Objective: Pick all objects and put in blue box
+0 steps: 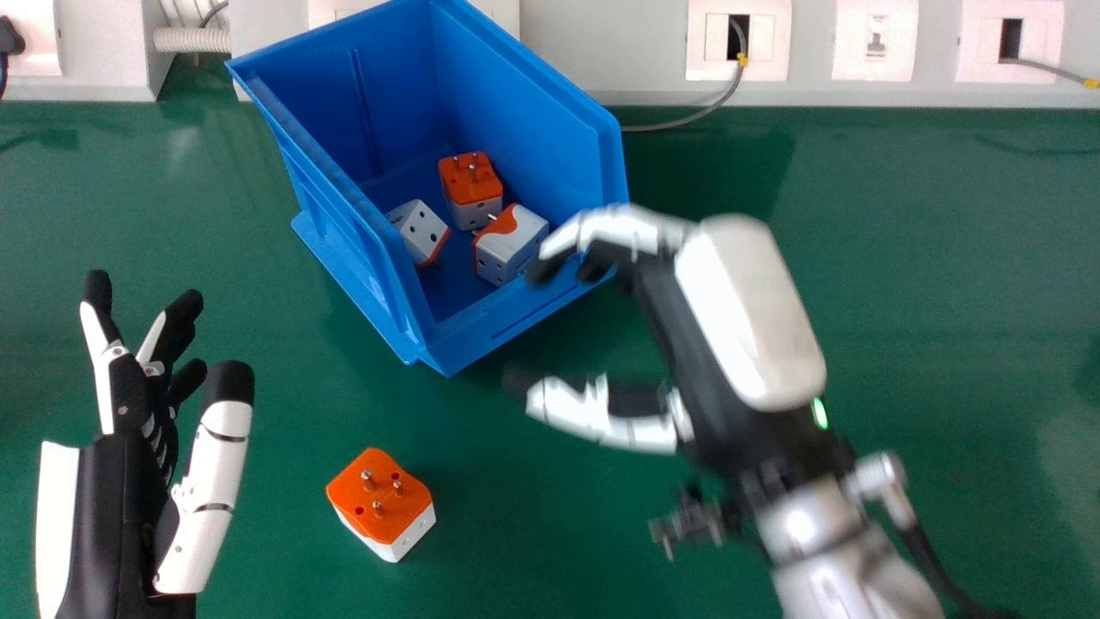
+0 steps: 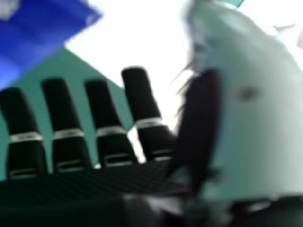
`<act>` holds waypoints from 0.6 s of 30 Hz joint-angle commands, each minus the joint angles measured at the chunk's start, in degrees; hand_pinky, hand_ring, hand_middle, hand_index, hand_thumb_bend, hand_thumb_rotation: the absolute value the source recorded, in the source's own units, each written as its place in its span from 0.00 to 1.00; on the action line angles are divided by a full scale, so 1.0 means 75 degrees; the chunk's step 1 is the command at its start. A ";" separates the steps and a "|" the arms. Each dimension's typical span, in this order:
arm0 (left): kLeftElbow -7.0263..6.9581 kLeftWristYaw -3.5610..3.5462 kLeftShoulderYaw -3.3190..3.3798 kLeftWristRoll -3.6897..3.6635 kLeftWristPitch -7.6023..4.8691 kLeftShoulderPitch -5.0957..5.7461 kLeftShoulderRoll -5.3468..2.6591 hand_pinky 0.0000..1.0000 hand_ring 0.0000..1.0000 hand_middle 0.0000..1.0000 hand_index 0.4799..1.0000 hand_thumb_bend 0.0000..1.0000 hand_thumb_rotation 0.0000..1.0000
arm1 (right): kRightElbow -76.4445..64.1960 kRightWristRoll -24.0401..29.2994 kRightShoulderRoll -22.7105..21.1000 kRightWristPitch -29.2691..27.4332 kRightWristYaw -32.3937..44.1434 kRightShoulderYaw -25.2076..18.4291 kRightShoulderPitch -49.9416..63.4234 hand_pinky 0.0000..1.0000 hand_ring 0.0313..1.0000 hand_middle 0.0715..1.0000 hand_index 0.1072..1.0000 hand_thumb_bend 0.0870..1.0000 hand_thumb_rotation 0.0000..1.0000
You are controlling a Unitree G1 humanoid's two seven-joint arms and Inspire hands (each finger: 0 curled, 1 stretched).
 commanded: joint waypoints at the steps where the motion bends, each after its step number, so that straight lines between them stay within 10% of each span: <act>1: -0.0180 0.0051 0.0042 -0.0026 -0.0092 0.0008 -0.0032 0.95 0.96 0.94 0.85 0.49 0.85 | -0.0380 0.0174 -0.0142 -0.0481 0.0109 -0.0167 0.0312 0.55 0.70 0.77 0.75 0.32 0.70; 18: -0.0300 0.0046 -0.0017 0.0009 -0.0022 0.0034 -0.0151 0.95 0.96 0.94 0.86 0.45 0.82 | 0.0437 -0.0478 -0.0275 -0.2396 0.0991 0.0308 -0.0130 0.55 0.66 0.70 0.67 0.26 0.65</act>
